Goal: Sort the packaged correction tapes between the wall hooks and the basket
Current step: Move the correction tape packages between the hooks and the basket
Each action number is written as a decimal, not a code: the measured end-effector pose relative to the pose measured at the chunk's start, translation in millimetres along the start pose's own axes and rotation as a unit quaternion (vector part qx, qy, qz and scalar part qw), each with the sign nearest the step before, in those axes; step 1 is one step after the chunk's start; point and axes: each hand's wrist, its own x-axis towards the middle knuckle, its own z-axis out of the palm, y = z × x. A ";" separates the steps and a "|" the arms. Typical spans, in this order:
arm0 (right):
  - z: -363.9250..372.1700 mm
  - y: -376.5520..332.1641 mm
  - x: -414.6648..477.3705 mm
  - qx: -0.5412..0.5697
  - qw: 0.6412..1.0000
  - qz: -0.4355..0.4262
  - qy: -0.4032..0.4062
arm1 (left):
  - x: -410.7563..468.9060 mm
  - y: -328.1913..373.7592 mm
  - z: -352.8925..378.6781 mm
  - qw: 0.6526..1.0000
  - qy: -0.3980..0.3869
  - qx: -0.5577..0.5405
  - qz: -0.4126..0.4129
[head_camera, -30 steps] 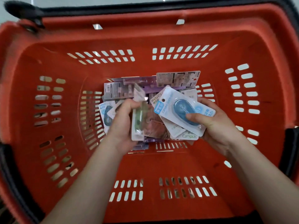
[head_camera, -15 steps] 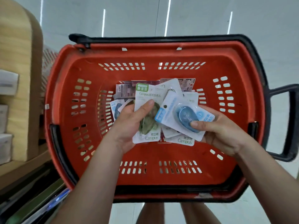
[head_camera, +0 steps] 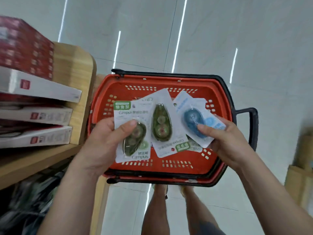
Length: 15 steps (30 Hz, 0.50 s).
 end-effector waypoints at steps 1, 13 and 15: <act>6.1 -8.1 -10.3 -0.010 1.000 -0.015 -0.018 | -7.8 5.4 7.1 1.000 -0.004 0.011 -0.003; 46.5 -84.6 -119.8 -0.139 0.982 -0.110 -0.070 | -129.2 66.2 75.9 0.998 0.042 0.051 0.024; 54.3 -97.2 -139.6 -0.131 0.982 -0.109 -0.083 | -152.9 77.2 85.1 0.996 0.052 0.065 0.040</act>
